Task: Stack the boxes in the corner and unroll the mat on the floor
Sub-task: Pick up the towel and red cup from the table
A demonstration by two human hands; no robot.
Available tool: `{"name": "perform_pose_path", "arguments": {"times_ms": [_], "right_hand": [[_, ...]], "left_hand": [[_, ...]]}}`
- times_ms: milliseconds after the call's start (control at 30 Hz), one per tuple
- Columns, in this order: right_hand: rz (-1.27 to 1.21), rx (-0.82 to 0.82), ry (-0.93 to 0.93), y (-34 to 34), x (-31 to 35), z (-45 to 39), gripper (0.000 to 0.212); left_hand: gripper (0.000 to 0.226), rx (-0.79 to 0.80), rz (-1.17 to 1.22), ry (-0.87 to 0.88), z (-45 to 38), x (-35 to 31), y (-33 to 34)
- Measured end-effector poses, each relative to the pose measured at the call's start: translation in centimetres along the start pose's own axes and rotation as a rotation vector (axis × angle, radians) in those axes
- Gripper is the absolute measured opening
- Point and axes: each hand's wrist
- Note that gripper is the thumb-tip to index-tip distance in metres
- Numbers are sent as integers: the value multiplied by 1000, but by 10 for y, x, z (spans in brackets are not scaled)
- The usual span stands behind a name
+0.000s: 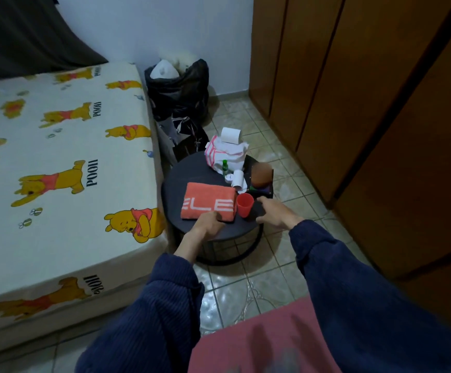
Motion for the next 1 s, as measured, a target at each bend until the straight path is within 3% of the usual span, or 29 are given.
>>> {"name": "perform_pose_path", "arguments": {"times_ms": [267, 600, 833, 1000], "right_hand": [[-27, 33, -73, -5, -73, -98, 71], [-281, 31, -50, 77, -139, -214, 87], [-358, -111, -79, 138, -149, -287, 102], [-467, -205, -62, 167, -153, -326, 114]], "left_hand": [[42, -141, 290, -224, -87, -24, 46], [42, -267, 495, -390, -188, 6, 126], [45, -369, 515, -385, -257, 57, 164], [46, -407, 364, -278, -309, 81, 182]]}}
Point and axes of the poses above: each hand's wrist, its own z-axis away from the middle knuckle, its own y-axis out of the palm, x = y × z, and after that the axes turned 2 degrees about -y, right-handed
